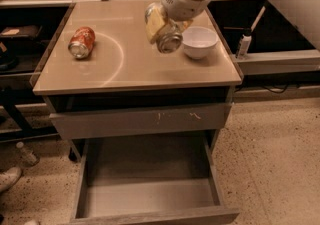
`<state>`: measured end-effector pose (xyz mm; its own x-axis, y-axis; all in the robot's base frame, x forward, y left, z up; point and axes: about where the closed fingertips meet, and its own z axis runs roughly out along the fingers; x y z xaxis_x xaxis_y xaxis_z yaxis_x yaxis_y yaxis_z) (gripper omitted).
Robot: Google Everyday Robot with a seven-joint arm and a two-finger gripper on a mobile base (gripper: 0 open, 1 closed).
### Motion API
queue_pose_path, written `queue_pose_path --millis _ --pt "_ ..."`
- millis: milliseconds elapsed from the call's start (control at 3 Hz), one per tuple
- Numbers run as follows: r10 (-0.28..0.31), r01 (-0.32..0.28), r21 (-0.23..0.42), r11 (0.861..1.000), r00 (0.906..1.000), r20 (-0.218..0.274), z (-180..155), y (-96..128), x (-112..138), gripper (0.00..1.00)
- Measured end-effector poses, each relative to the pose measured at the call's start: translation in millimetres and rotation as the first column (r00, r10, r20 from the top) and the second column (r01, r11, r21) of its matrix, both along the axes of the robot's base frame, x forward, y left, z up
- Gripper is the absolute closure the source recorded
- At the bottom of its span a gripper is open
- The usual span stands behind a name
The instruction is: Place 7up can into middle drawer
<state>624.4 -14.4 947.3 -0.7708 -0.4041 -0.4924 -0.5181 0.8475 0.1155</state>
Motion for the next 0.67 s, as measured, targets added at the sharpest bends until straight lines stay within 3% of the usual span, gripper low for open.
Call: queue_pose_path --millis 333,667 --pt "-0.011 0.01 -0.038 0.999 0.9989 -0.046 -23.3 -8.4 -18.4 1.0" --pt "-0.005 0.004 -0.031 1.0 0.9994 -0.035 -18.6 -5.2 -12.8 1.0"
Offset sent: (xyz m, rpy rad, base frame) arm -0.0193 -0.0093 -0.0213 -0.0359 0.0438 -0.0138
